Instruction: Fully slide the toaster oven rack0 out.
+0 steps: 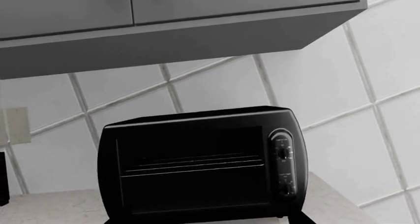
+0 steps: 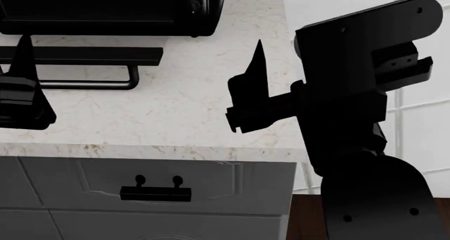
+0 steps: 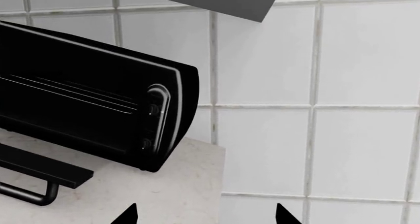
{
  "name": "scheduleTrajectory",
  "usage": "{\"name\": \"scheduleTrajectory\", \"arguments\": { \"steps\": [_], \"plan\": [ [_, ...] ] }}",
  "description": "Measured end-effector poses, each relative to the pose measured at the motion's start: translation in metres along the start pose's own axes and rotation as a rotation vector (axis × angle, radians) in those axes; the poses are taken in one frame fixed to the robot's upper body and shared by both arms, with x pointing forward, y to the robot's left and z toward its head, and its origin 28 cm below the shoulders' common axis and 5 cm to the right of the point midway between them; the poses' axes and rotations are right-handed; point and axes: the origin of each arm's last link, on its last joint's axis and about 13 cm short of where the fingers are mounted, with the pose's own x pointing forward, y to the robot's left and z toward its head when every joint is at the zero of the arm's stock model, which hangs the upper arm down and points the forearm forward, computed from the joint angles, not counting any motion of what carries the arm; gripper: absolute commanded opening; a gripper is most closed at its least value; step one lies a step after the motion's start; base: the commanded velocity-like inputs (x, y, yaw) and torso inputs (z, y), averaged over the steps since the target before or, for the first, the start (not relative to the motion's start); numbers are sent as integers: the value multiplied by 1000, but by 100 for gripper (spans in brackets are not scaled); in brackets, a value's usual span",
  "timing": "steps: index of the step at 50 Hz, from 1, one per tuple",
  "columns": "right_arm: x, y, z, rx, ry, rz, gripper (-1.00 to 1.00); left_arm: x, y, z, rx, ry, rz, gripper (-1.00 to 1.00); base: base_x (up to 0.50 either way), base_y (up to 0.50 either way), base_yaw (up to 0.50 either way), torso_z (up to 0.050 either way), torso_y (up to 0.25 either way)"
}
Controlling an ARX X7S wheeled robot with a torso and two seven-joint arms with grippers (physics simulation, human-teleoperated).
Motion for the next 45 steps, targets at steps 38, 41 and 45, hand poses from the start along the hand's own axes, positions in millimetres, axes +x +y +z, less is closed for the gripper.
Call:
{"name": "scheduleTrajectory", "arguments": {
  "steps": [38,41,45],
  "plan": [
    [-1,-5,11,-14,-32,16,100,9,6,11,-13,-30,15,100,410,-76,0,0,0],
    [-1,-4,12,-14,-33,17,100,9,7,11,-14,-31,16,100,500,-5,0,0,5],
    [-1,-5,12,-13,-34,18,100,9,7,11,-15,-30,17,100,314,-1,0,0,0]
  ]
}}
